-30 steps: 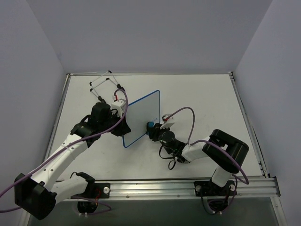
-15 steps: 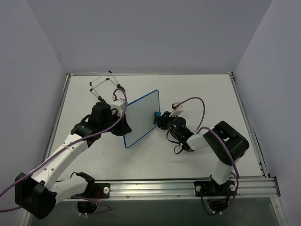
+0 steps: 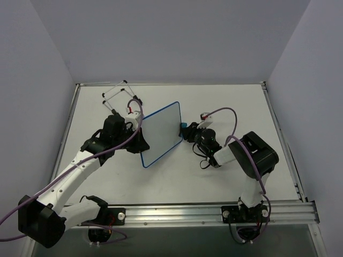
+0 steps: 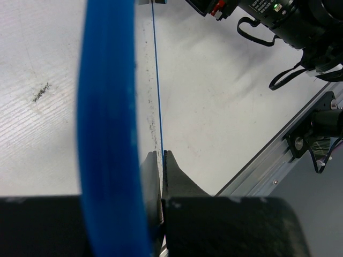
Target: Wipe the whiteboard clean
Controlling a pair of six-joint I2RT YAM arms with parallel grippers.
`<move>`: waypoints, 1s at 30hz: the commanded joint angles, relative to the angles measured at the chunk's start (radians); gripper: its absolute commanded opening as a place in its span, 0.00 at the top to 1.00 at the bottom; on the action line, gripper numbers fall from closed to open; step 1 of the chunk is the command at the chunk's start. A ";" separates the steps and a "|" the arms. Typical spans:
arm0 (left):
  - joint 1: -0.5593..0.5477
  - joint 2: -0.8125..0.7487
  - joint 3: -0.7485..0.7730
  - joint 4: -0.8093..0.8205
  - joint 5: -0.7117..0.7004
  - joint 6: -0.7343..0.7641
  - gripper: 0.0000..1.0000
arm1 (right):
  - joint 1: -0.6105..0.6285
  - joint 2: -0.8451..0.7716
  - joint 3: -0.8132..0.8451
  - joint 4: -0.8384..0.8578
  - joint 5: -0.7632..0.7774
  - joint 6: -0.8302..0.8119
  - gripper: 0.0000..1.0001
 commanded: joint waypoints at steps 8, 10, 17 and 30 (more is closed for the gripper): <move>-0.034 0.007 0.017 -0.030 0.316 0.021 0.98 | 0.188 0.018 -0.075 0.276 -0.042 0.032 1.00; -0.034 0.006 0.017 -0.030 0.314 0.021 0.98 | 0.216 0.002 -0.076 0.280 -0.036 0.035 1.00; -0.034 0.012 0.017 -0.029 0.312 0.019 0.98 | 0.260 -0.073 -0.069 0.254 -0.018 0.036 1.00; -0.034 0.013 0.015 -0.032 0.316 0.018 0.98 | 0.245 -0.102 0.013 0.142 0.014 -0.022 1.00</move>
